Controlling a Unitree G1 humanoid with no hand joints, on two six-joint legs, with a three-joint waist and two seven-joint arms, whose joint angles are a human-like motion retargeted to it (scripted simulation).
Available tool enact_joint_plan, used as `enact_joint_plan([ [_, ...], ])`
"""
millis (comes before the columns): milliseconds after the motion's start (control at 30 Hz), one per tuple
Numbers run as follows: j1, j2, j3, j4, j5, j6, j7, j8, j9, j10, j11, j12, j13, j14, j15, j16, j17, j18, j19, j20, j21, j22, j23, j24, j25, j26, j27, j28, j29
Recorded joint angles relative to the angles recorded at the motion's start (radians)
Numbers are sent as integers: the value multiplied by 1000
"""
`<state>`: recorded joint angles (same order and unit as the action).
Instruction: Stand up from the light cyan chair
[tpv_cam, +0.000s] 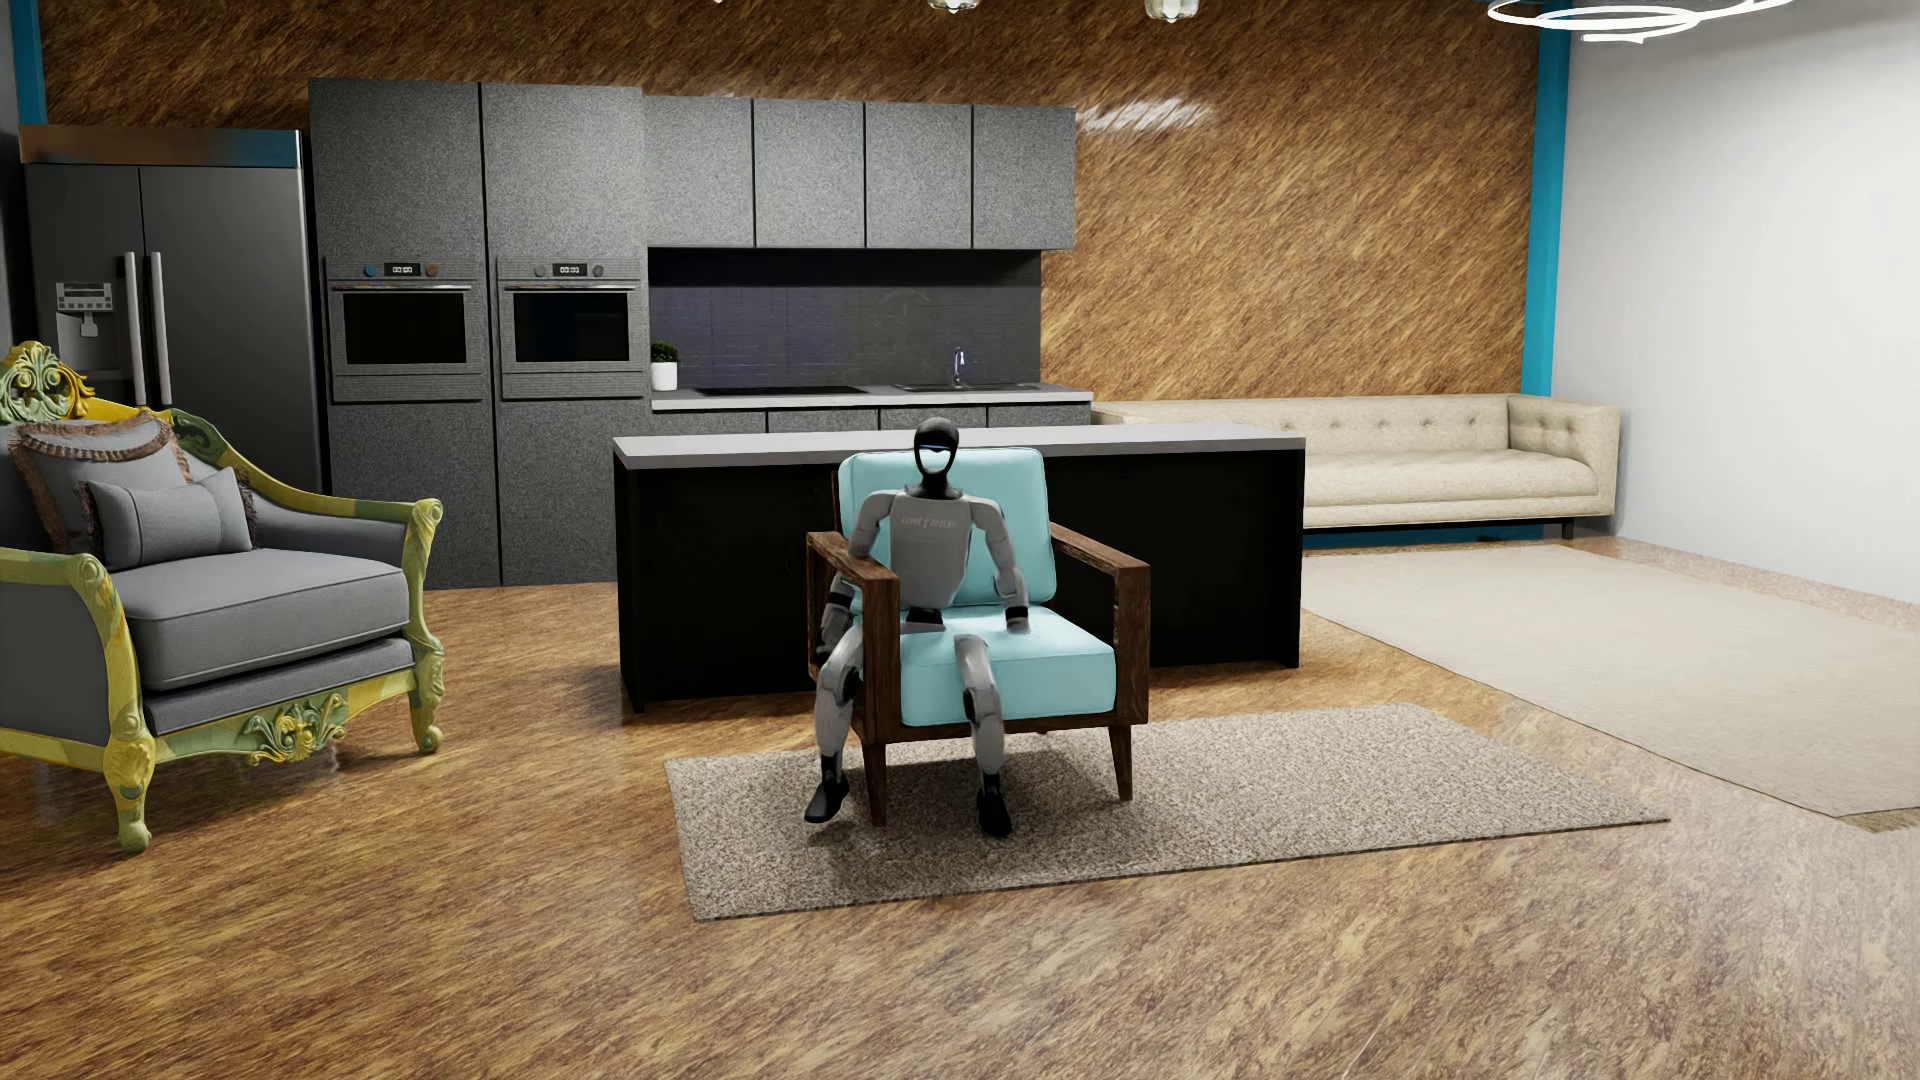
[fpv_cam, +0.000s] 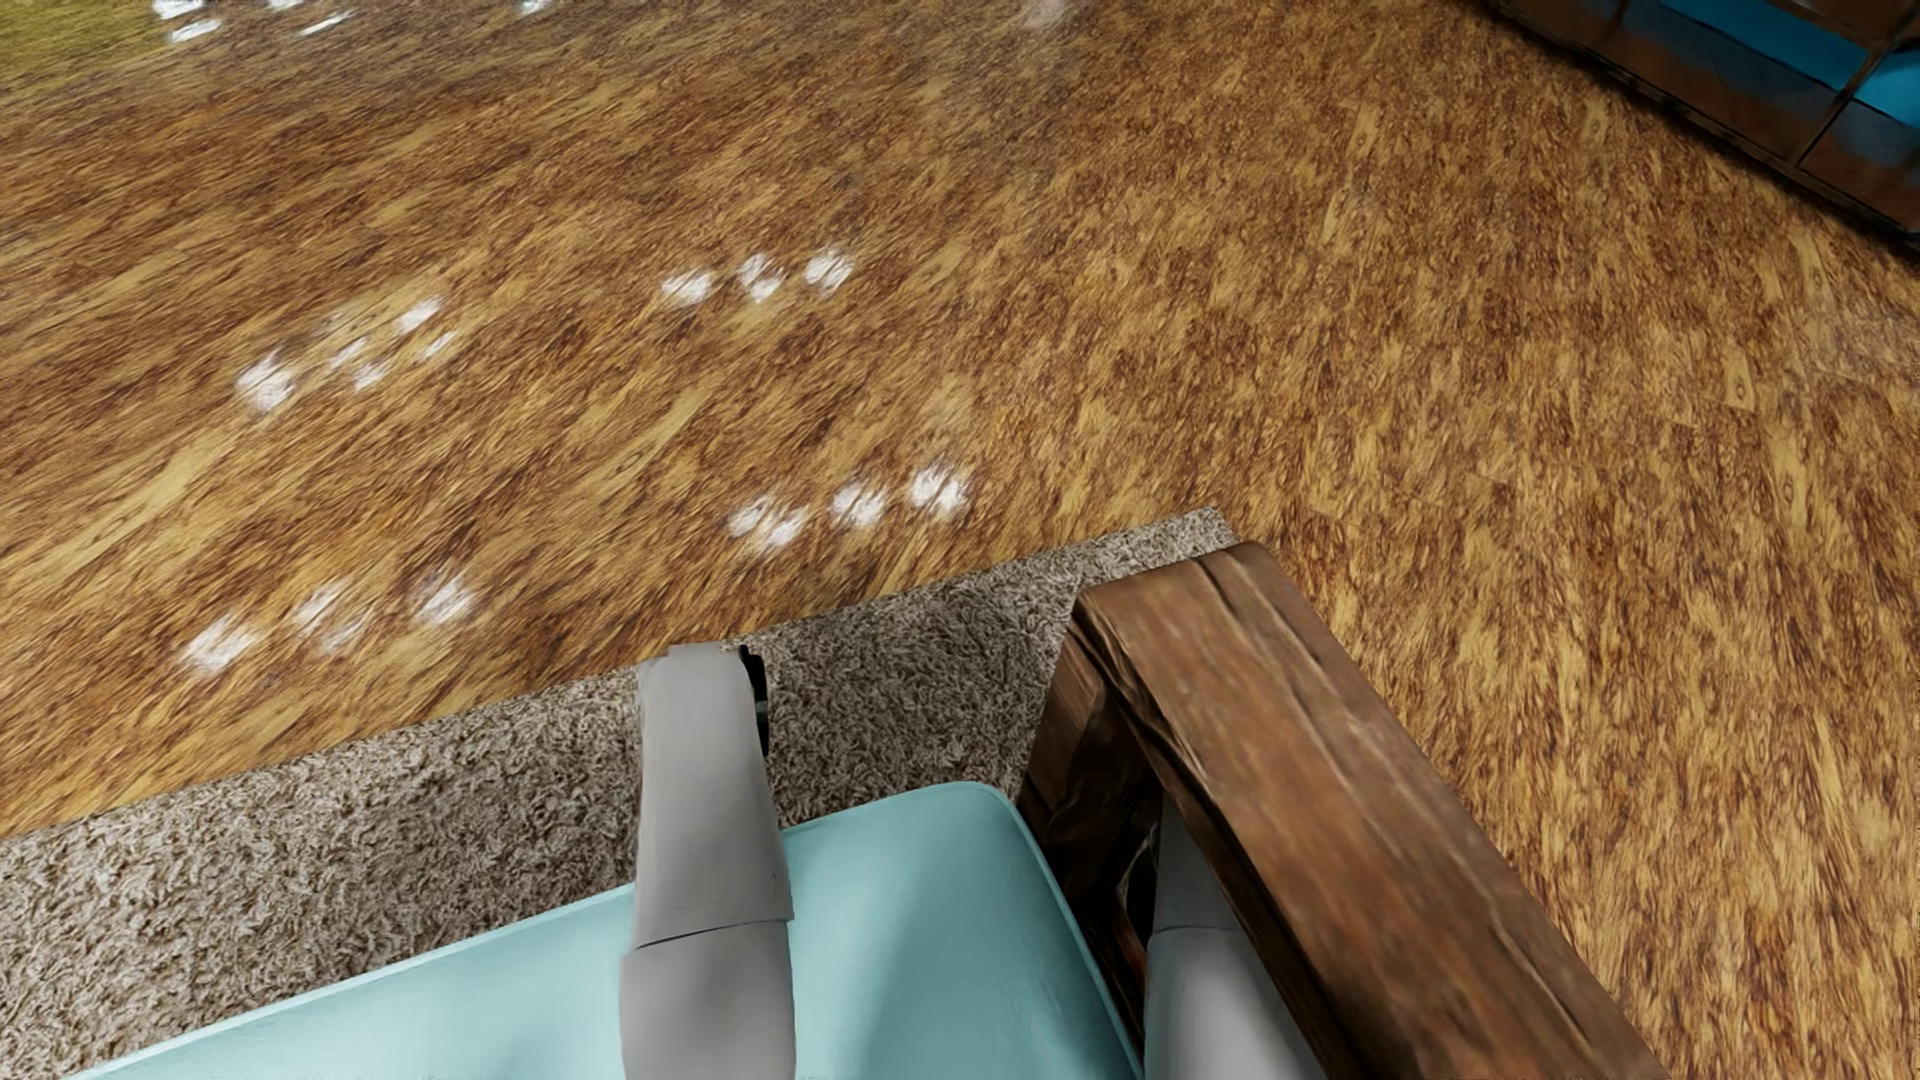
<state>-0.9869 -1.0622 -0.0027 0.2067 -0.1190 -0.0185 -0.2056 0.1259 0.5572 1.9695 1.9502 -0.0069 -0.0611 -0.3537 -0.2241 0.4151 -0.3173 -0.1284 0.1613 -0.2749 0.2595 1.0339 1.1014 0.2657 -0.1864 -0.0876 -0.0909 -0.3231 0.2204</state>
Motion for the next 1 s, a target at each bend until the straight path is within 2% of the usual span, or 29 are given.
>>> enact_joint_plan([
  [67, -7, -4, 0, -1, 1, -2, -2, -1, -4, 1, 0, -2, -12, 8, -1, 46, -29, 5, 3, -7, -21, -63, -96, 30, 65, -32, 6, -114, 6],
  [100, -13, -7, 0, -3, 2, -2, -4, 0, 0, 0, -1, -11, -32, 16, 2, 82, -51, 6, 4, -9, -34, -111, -158, 27, 109, -42, -1, -88, -24],
  [133, -20, -15, 3, -3, 4, -7, -5, 0, -3, -1, -2, -13, -49, 22, 6, 127, -68, 8, 4, -9, -34, -171, -240, 24, 153, -26, 8, -109, -51],
  [200, -32, -24, 5, -16, -5, -5, -10, 2, -4, -4, -5, -37, -94, 33, 15, 215, -123, 10, 16, -18, -35, -319, -425, -55, 219, 16, -9, 61, -175],
  [233, -39, -30, 9, -19, -7, -8, -13, 2, 5, -4, -3, -79, -131, 36, 19, 254, -155, 11, 18, -36, -17, -397, -519, -80, 240, 30, -35, 185, -266],
  [267, -46, -33, 12, -24, -11, -8, -15, 1, 13, -2, -1, -134, -171, 37, 19, 292, -197, 14, 22, -73, 10, -483, -611, -92, 245, 17, -65, 302, -339],
  [300, -56, -42, 13, -27, -16, -8, -19, 3, 20, -1, 1, -197, -223, 41, 20, 325, -248, 9, 26, -126, 55, -572, -693, -106, 236, 5, -88, 404, -379],
  [333, -67, -51, 13, -33, -25, -10, -28, 7, 26, -1, 4, -269, -283, 47, 18, 355, -301, -1, 28, -196, 112, -660, -763, -106, 215, -7, -106, 480, -376],
  [367, -80, -57, 13, -35, -25, -7, -31, 3, 38, 0, 5, -360, -357, 53, 17, 382, -354, 1, 28, -280, 181, -733, -826, -91, 188, -25, -119, 515, -329],
  [433, -104, -80, 14, -40, -29, -3, -39, 7, 62, -1, 10, -567, -511, 51, 14, 410, -433, -12, 32, -474, 349, -832, -922, -38, 127, -78, -147, 424, -182],
  [500, -135, -107, 14, -44, -34, 1, -41, 9, 98, 0, 15, -769, -654, 41, 3, 400, -470, -13, 37, -676, 501, -863, -969, -5, 96, -117, -146, 287, -2],
  [533, -158, -128, 16, -40, -32, 0, -42, 10, 113, 3, 18, -848, -700, 36, -4, 385, -477, -20, 40, -760, 560, -860, -966, 19, 103, -146, -167, 254, -61],
  [567, -177, -150, 14, -41, -37, -1, -45, 14, 142, 7, 23, -907, -737, 29, -10, 371, -487, -32, 42, -826, 580, -843, -958, 29, 119, -155, -190, 380, -165],
  [600, -199, -173, 11, -43, -40, 1, -49, 17, 169, 11, 29, -931, -760, 22, -18, 380, -504, -36, 44, -848, 577, -849, -977, 18, 136, -149, -197, 464, -210],
  [667, -267, -237, 11, -50, -36, 4, -57, 22, 212, 23, 39, -992, -807, 13, -32, 448, -551, -35, 53, -893, 604, -943, -1059, -14, 172, -154, -219, 539, -299],
  [767, -380, -346, 12, -63, -45, 14, -70, 36, 271, 35, 56, -1071, -875, -11, -66, 517, -633, -43, 72, -964, 632, -1026, -1178, -37, 216, -174, -257, 711, -430],
  [833, -439, -410, 12, -65, -53, 21, -68, 45, 302, 29, 58, -1112, -924, -31, -97, 561, -681, -50, 77, -987, 655, -1070, -1225, -36, 220, -197, -273, 776, -480],
  [900, -461, -437, 9, -65, -51, 28, -59, 44, 319, 2, 37, -1129, -984, -55, -122, 583, -700, -55, 72, -991, 696, -1088, -1241, -43, 225, -216, -291, 803, -495],
  [933, -452, -429, 8, -67, -49, 32, -50, 40, 323, -24, 13, -1126, -998, -63, -134, 578, -694, -51, 66, -988, 704, -1076, -1230, -40, 220, -223, -297, 811, -496],
  [1000, -403, -379, 9, -69, -34, 34, -28, 23, 316, -119, -80, -1095, -966, -60, -139, 541, -655, -41, 46, -966, 688, -1019, -1179, -25, 196, -220, -287, 775, -472],
])
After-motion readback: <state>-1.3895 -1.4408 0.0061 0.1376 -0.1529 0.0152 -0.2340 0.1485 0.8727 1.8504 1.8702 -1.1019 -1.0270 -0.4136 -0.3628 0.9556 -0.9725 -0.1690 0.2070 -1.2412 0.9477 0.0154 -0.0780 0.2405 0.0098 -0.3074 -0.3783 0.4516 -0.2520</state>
